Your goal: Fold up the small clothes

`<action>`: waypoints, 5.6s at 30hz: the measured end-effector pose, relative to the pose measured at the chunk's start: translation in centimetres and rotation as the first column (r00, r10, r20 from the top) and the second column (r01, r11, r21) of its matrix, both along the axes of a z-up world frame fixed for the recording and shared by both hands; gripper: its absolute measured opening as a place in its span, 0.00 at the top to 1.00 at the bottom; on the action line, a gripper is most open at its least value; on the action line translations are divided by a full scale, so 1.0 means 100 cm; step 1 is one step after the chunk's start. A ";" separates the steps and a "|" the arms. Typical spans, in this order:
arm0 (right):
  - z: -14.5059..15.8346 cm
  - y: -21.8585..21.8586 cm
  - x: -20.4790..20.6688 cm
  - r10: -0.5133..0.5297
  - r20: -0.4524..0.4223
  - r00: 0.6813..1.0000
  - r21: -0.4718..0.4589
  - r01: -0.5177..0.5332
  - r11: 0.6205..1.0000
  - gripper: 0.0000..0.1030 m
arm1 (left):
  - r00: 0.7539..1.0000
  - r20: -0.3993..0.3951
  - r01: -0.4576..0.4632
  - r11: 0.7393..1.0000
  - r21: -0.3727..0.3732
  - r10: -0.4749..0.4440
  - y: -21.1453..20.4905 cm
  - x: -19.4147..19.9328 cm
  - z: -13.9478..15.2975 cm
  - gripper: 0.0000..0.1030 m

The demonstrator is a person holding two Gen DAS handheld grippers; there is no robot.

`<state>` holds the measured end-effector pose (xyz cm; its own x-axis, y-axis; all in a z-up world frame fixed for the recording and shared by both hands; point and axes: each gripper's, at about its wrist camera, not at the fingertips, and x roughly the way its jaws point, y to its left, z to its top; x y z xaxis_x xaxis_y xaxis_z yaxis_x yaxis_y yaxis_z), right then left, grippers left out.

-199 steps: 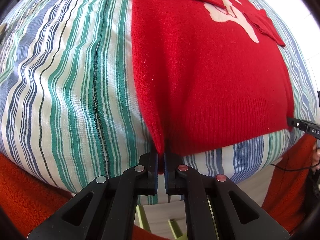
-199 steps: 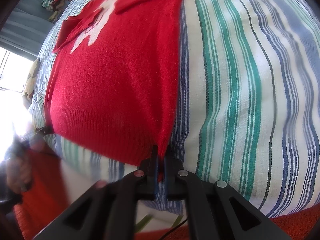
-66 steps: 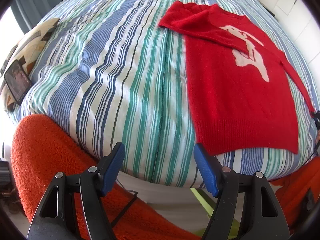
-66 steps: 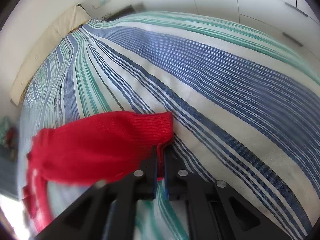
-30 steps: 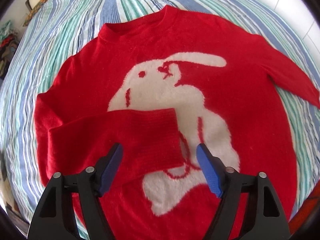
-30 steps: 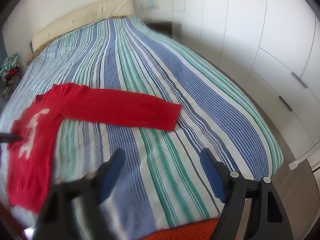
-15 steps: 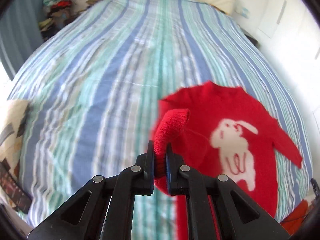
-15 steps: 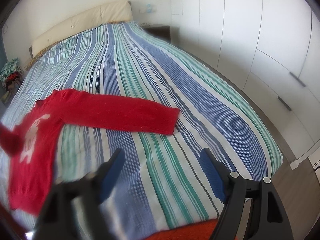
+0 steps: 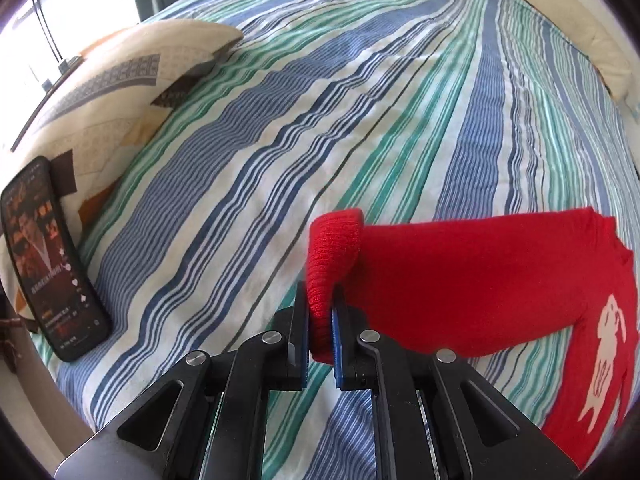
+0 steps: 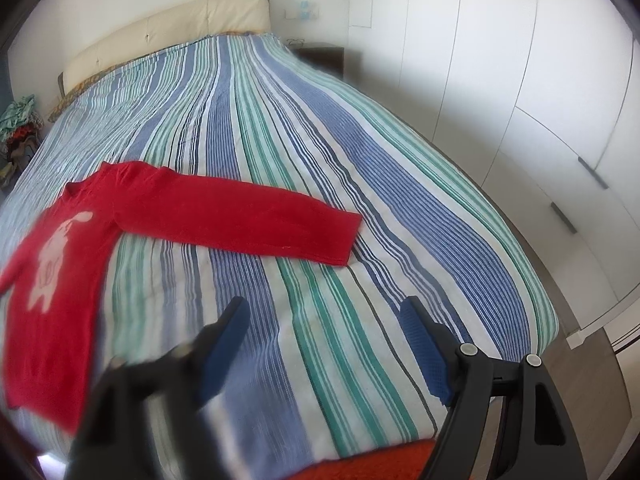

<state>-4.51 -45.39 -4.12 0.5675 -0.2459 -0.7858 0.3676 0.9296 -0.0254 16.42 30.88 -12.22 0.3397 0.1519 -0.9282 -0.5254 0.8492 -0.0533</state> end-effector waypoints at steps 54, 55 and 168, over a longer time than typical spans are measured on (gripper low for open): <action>0.010 0.002 -0.010 -0.008 0.063 0.998 -0.028 0.010 1.000 0.23 | 0.947 0.010 0.322 0.947 -0.003 -0.322 -0.163 -0.067 -0.022 0.12; 0.010 0.001 -0.010 -0.009 0.064 0.998 -0.027 0.010 1.000 0.22 | 0.946 0.006 0.324 0.946 -0.002 -0.324 -0.164 -0.065 -0.023 0.12; 0.009 -0.006 -0.011 -0.042 0.075 0.996 -0.011 0.043 0.999 0.21 | 0.944 -0.048 0.331 0.934 0.133 -0.328 -0.186 -0.063 -0.033 0.00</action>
<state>-5.65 -45.95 -3.26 0.6138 -0.2804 -0.7380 0.4077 0.9131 -0.0079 10.11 12.32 -15.52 0.3692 0.1617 -0.9152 -0.2146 0.9730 0.0853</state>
